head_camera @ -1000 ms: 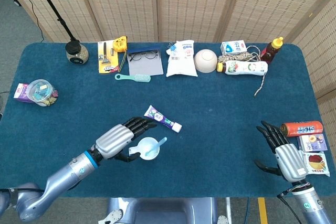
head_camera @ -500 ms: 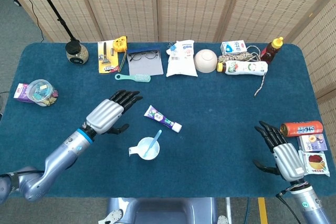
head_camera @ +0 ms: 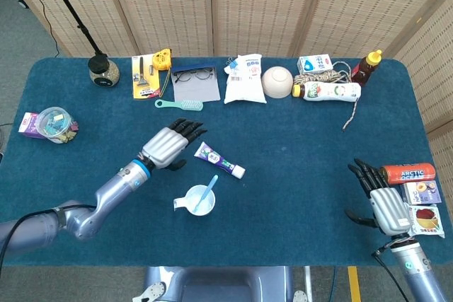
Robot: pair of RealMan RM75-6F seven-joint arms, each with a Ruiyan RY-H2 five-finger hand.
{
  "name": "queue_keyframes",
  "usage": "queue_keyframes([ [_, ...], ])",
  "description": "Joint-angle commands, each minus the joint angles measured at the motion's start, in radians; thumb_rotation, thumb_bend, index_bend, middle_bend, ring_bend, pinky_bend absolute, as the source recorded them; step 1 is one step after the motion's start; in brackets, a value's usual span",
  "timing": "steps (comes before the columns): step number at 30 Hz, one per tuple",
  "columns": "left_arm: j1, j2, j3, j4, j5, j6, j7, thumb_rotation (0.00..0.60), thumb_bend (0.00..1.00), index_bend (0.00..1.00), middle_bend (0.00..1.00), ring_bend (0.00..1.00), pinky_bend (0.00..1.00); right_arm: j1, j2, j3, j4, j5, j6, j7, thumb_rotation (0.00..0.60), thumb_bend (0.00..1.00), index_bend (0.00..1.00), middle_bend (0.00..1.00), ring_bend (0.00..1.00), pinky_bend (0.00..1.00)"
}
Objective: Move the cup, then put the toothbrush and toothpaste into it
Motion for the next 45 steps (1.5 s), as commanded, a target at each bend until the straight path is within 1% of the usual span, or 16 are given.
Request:
queue_keyframes([
  [1, -0.045, -0.060, 0.012, 0.077, 0.048, -0.058, -0.038, 0.600, 0.29, 0.00, 0.00, 0.00, 0.00, 0.001, -0.001, 0.001, 0.003, 0.002, -0.002, 0.000, 0.600, 0.24, 0.00, 0.00, 0.00, 0.07],
  [5, -0.069, -0.093, 0.015, 0.127, 0.063, -0.087, -0.054, 0.600, 0.25, 0.00, 0.00, 0.00, 0.00, 0.001, -0.003, 0.005, 0.006, 0.010, -0.007, -0.001, 0.600, 0.24, 0.00, 0.00, 0.00, 0.07],
  [10, -0.093, -0.132, 0.010, 0.174, 0.073, -0.111, -0.082, 0.600, 0.25, 0.00, 0.00, 0.00, 0.00, 0.001, -0.004, 0.009, 0.010, 0.017, -0.008, 0.000, 0.600, 0.24, 0.00, 0.00, 0.00, 0.07],
  [18, -0.123, -0.178, 0.001, 0.209, 0.079, -0.134, -0.107, 0.600, 0.25, 0.00, 0.00, 0.00, 0.00, 0.002, -0.005, 0.012, 0.014, 0.023, -0.013, 0.004, 0.600, 0.24, 0.00, 0.00, 0.00, 0.07],
  [25, -0.156, -0.222, -0.003, 0.246, 0.056, -0.167, -0.080, 0.600, 0.25, 0.00, 0.00, 0.00, 0.00, -0.001, -0.001, 0.014, 0.014, 0.022, -0.004, 0.013, 0.600, 0.24, 0.00, 0.00, 0.00, 0.07],
  [27, -0.160, -0.233, -0.003, 0.255, 0.049, -0.169, -0.073, 0.600, 0.25, 0.04, 0.00, 0.00, 0.02, -0.002, 0.001, 0.014, 0.013, 0.020, -0.001, 0.014, 0.600, 0.24, 0.00, 0.00, 0.00, 0.07],
  [29, -0.162, -0.245, -0.005, 0.266, 0.037, -0.170, -0.067, 0.600, 0.25, 0.11, 0.00, 0.00, 0.05, -0.002, 0.001, 0.014, 0.011, 0.018, 0.001, 0.015, 0.600, 0.24, 0.00, 0.00, 0.00, 0.07],
  [31, -0.165, -0.255, -0.007, 0.275, 0.025, -0.172, -0.058, 0.600, 0.26, 0.15, 0.00, 0.00, 0.07, -0.002, 0.002, 0.013, 0.011, 0.015, 0.003, 0.015, 0.600, 0.24, 0.00, 0.00, 0.00, 0.07],
  [33, -0.167, -0.260, -0.008, 0.279, 0.017, -0.173, -0.052, 0.600, 0.27, 0.21, 0.00, 0.00, 0.11, -0.002, 0.002, 0.013, 0.011, 0.014, 0.004, 0.014, 0.600, 0.24, 0.00, 0.00, 0.00, 0.07],
  [34, -0.168, -0.265, -0.009, 0.281, 0.010, -0.172, -0.047, 0.600, 0.28, 0.26, 0.02, 0.01, 0.15, -0.002, 0.002, 0.013, 0.011, 0.014, 0.005, 0.014, 0.600, 0.24, 0.00, 0.00, 0.00, 0.07],
  [36, -0.169, -0.273, -0.007, 0.288, 0.004, -0.168, -0.031, 0.600, 0.29, 0.34, 0.09, 0.05, 0.22, -0.002, 0.001, 0.013, 0.011, 0.013, 0.005, 0.014, 0.600, 0.24, 0.00, 0.00, 0.00, 0.07],
  [38, -0.168, -0.282, -0.004, 0.295, -0.005, -0.163, -0.015, 0.600, 0.31, 0.44, 0.20, 0.14, 0.31, -0.002, 0.001, 0.013, 0.011, 0.013, 0.004, 0.013, 0.600, 0.24, 0.00, 0.00, 0.00, 0.07],
  [40, -0.166, -0.291, -0.001, 0.298, -0.011, -0.152, 0.004, 0.600, 0.31, 0.49, 0.26, 0.20, 0.37, -0.002, 0.001, 0.013, 0.010, 0.011, 0.006, 0.012, 0.600, 0.24, 0.00, 0.00, 0.00, 0.07],
  [45, -0.154, -0.298, 0.000, 0.295, -0.019, -0.118, 0.028, 0.600, 0.34, 0.58, 0.34, 0.29, 0.44, -0.003, 0.002, 0.011, 0.009, 0.007, 0.010, 0.013, 0.600, 0.24, 0.00, 0.00, 0.00, 0.07],
])
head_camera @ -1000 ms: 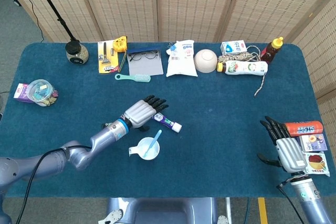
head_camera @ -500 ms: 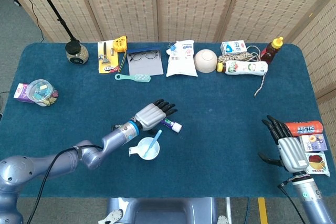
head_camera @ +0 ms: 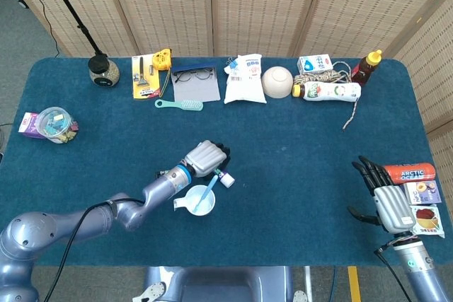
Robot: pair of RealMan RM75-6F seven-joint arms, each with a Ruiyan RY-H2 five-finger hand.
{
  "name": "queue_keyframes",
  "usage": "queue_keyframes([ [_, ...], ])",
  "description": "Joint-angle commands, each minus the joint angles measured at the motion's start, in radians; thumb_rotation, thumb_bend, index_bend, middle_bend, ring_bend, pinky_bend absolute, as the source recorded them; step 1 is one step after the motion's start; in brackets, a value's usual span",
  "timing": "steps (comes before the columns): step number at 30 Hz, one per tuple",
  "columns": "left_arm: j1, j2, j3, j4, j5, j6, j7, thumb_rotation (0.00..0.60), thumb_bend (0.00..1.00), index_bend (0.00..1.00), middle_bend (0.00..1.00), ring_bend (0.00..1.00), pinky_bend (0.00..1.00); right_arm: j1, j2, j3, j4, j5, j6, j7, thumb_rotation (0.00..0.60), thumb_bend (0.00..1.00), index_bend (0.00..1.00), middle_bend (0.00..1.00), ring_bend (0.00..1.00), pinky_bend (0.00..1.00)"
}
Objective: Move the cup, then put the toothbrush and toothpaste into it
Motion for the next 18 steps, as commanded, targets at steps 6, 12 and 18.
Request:
queue_keyframes([
  [6, 0.028, 0.014, 0.001, -0.023, -0.001, 0.048, 0.008, 0.600, 0.35, 0.65, 0.41, 0.35, 0.48, 0.000, 0.000, -0.002, -0.001, -0.004, 0.002, 0.001, 0.600, 0.24, 0.00, 0.00, 0.00, 0.07],
  [12, 0.060, 0.080, -0.018, -0.076, 0.000, 0.086, -0.038, 0.600, 0.36, 0.66, 0.41, 0.36, 0.48, 0.000, 0.000, -0.005, -0.004, -0.009, 0.003, -0.003, 0.600, 0.24, 0.00, 0.00, 0.00, 0.07],
  [18, 0.106, 0.186, -0.039, -0.172, 0.022, 0.135, -0.125, 0.600, 0.36, 0.66, 0.42, 0.36, 0.48, 0.001, -0.001, -0.009, -0.009, -0.015, 0.003, -0.009, 0.600, 0.24, 0.00, 0.00, 0.00, 0.07],
])
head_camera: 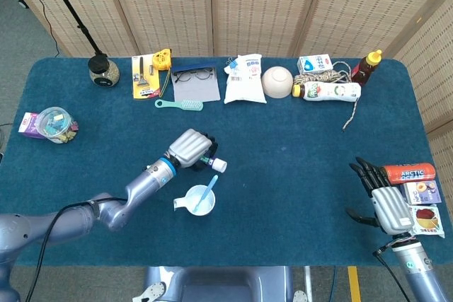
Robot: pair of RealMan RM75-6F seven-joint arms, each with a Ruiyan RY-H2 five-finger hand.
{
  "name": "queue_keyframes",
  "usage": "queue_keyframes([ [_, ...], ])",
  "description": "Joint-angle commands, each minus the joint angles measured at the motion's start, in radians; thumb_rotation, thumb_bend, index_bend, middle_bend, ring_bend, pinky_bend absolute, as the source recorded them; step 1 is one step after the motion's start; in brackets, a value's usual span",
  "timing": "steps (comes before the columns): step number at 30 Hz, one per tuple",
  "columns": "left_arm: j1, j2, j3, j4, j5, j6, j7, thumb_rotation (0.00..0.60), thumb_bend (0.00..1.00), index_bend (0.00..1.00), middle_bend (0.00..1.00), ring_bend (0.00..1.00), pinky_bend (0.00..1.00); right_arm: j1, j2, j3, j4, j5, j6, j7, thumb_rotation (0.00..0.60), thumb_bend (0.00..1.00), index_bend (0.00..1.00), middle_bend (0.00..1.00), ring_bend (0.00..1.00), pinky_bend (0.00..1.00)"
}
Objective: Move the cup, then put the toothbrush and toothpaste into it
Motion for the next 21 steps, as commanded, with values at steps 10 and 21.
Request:
queue_keyframes([
  [10, 0.153, 0.259, -0.053, -0.266, 0.165, 0.189, -0.445, 0.600, 0.37, 0.66, 0.42, 0.37, 0.48, -0.002, 0.000, -0.008, -0.012, -0.014, 0.007, -0.016, 0.600, 0.24, 0.00, 0.00, 0.00, 0.07],
  [21, 0.187, 0.334, -0.033, -0.289, 0.238, 0.237, -0.581, 0.600, 0.37, 0.69, 0.44, 0.38, 0.49, -0.001, -0.004, -0.014, -0.019, -0.021, 0.006, -0.028, 0.600, 0.24, 0.00, 0.00, 0.00, 0.07],
])
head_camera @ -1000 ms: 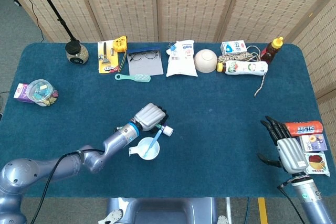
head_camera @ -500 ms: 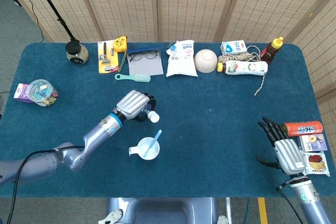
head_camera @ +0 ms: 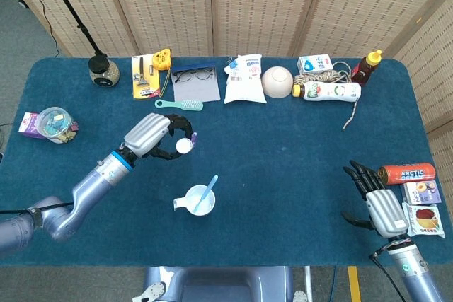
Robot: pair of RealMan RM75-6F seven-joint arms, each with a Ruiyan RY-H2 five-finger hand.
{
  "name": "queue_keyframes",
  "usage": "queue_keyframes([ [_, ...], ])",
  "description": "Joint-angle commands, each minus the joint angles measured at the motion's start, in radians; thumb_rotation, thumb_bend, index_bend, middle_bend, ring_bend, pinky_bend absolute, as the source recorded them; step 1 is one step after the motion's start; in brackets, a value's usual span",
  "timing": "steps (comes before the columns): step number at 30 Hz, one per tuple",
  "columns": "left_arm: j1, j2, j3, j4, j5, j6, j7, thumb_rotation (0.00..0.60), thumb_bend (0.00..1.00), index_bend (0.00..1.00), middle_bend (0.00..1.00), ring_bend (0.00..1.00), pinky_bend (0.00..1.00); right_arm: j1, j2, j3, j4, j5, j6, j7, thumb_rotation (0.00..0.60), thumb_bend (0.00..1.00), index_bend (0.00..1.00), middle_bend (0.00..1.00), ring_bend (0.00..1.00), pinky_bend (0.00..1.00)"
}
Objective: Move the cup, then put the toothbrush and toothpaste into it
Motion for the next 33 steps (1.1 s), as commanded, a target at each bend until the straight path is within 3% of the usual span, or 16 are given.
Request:
queue_keyframes([
  [1, 0.007, 0.031, 0.001, -0.026, 0.014, 0.009, -0.029, 0.600, 0.37, 0.69, 0.44, 0.38, 0.49, 0.000, 0.000, 0.000, -0.001, 0.001, 0.000, -0.001, 0.600, 0.24, 0.00, 0.00, 0.00, 0.07],
  [8, 0.008, 0.142, 0.018, -0.135, 0.066, -0.005, -0.057, 0.600, 0.37, 0.70, 0.45, 0.38, 0.49, -0.001, 0.001, -0.001, -0.004, -0.001, 0.004, -0.004, 0.600, 0.24, 0.00, 0.00, 0.00, 0.07],
  [13, -0.014, 0.264, 0.040, -0.261, 0.086, -0.084, -0.014, 0.600, 0.37, 0.70, 0.45, 0.38, 0.49, -0.004, 0.004, 0.000, -0.009, -0.003, 0.012, -0.003, 0.600, 0.24, 0.00, 0.00, 0.00, 0.07],
  [21, -0.027, 0.379, 0.062, -0.417, 0.105, -0.148, 0.035, 0.600, 0.38, 0.70, 0.45, 0.38, 0.49, -0.010, 0.014, 0.001, -0.018, -0.010, 0.031, 0.004, 0.600, 0.24, 0.00, 0.00, 0.00, 0.07],
  [33, -0.043, 0.364, 0.078, -0.454, 0.069, -0.203, 0.122, 0.600, 0.37, 0.70, 0.45, 0.38, 0.49, -0.016, 0.026, 0.001, -0.028, -0.019, 0.052, 0.013, 0.600, 0.24, 0.00, 0.00, 0.00, 0.07],
])
